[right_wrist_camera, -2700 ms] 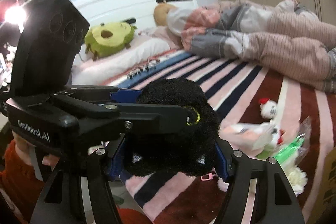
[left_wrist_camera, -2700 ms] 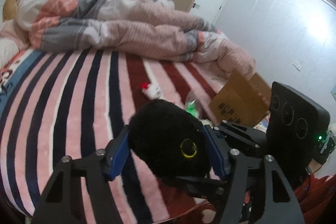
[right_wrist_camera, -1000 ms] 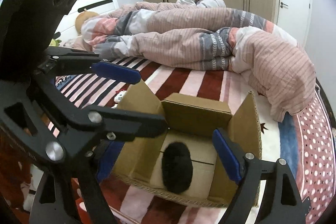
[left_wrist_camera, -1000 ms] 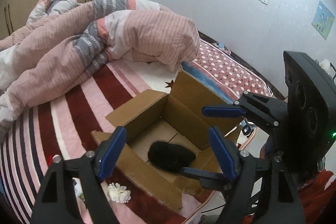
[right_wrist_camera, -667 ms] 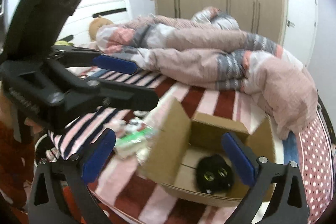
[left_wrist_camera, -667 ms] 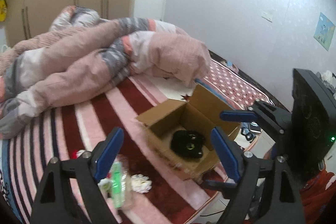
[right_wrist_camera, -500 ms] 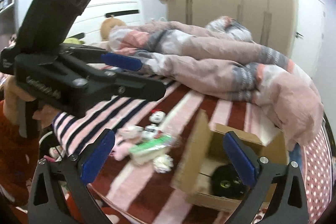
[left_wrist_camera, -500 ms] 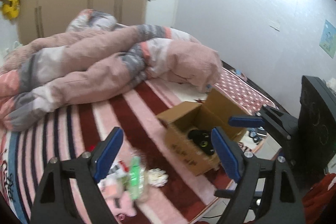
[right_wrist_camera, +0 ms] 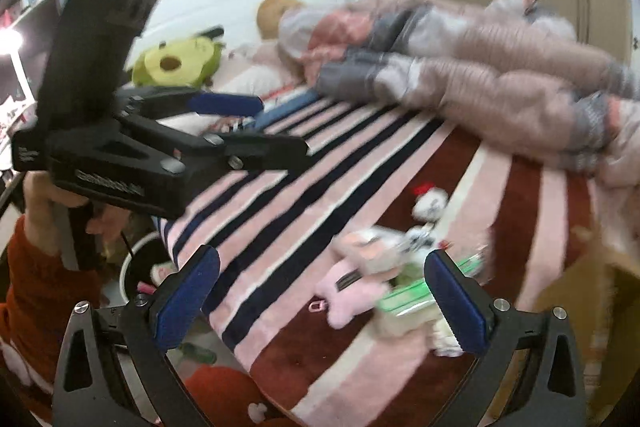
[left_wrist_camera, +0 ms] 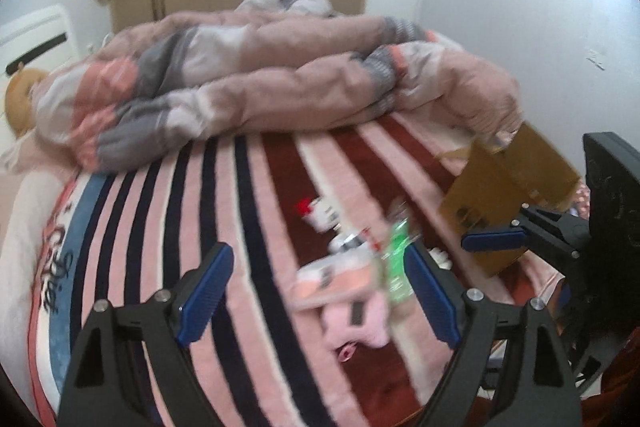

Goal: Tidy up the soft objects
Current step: 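Move the right tool back to the pink plush toy and grasp it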

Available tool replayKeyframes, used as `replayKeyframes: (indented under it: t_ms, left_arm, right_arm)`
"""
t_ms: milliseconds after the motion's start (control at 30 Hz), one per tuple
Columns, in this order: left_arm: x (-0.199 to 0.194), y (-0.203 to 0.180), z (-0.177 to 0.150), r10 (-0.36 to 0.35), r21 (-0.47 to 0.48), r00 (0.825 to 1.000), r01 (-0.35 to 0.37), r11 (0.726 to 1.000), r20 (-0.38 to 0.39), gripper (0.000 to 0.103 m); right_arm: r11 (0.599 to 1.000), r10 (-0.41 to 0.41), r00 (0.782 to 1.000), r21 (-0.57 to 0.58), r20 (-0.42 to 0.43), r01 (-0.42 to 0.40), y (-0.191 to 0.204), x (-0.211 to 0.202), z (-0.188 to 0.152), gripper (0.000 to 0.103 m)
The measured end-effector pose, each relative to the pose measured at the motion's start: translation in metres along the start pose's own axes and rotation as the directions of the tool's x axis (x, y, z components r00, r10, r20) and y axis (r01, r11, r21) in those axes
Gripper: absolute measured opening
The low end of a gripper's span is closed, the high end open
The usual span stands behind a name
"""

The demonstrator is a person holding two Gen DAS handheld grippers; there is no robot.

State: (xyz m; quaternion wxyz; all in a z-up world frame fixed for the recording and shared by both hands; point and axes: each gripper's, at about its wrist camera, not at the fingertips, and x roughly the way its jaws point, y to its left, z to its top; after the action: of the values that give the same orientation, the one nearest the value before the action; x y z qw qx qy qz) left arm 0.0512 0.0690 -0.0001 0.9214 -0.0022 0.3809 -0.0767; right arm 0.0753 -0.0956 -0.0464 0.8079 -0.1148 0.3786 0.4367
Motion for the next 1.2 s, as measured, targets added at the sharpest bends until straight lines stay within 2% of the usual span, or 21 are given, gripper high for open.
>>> replayKeyframes:
  t_ms: [100,200,333,500,667,767,900,933,967,1100,1200]
  left_arm:
    - [0.017,0.015,-0.022,0.021,-0.015,0.999,-0.021,1.000,-0.025,0.085]
    - [0.033,0.026,-0.043,0.019,-0.053,0.999,-0.021,0.998,-0.036,0.085]
    - [0.053,0.036,-0.066,-0.009,-0.095,0.998,0.003,0.995,-0.062,0.085]
    - [0.070,0.045,-0.077,-0.035,-0.130,0.995,0.023,0.991,-0.090,0.085]
    - [0.077,0.047,-0.077,-0.046,-0.147,0.993,0.030,0.989,-0.106,0.085]
    - [0.079,0.046,-0.076,-0.072,-0.158,0.992,0.055,0.986,-0.105,0.085]
    - [0.089,0.038,-0.073,-0.117,-0.158,0.987,0.098,0.982,-0.113,0.085]
    - [0.093,0.035,-0.072,-0.129,-0.159,0.984,0.109,0.981,-0.122,0.085]
    - [0.099,0.034,-0.071,-0.140,-0.166,0.981,0.118,0.979,-0.131,0.085]
    - [0.121,0.028,-0.069,-0.216,-0.206,0.964,0.182,0.961,-0.155,0.085]
    - [0.140,0.027,-0.069,-0.256,-0.261,0.948,0.203,0.944,-0.190,0.085]
  right_arm:
    - [0.999,0.039,0.997,0.020,-0.066,-0.038,-0.004,0.038,-0.015,0.085]
    - [0.999,0.033,0.990,0.032,-0.138,-0.029,-0.011,0.074,-0.030,0.077]
    - [0.999,-0.024,0.976,0.029,-0.214,0.031,-0.020,0.110,-0.041,0.076]
    - [0.998,-0.050,0.969,0.027,-0.243,0.058,-0.028,0.132,-0.044,0.076]
    - [0.992,-0.121,0.959,-0.073,-0.257,0.106,-0.016,0.148,-0.052,0.077]
    - [0.979,-0.175,0.952,-0.149,-0.251,0.141,-0.006,0.152,-0.057,0.074]
    - [0.968,-0.206,0.957,-0.184,-0.206,0.168,-0.005,0.138,-0.062,0.051]
    - [0.970,-0.200,0.960,-0.181,-0.195,0.165,-0.007,0.131,-0.064,0.049]
    - [0.970,-0.199,0.962,-0.180,-0.186,0.166,-0.008,0.124,-0.065,0.038]
    - [0.979,-0.166,0.969,-0.151,-0.185,0.139,-0.014,0.106,-0.069,0.039]
    - [0.993,-0.084,0.975,-0.099,-0.205,0.065,-0.021,0.099,-0.073,0.041]
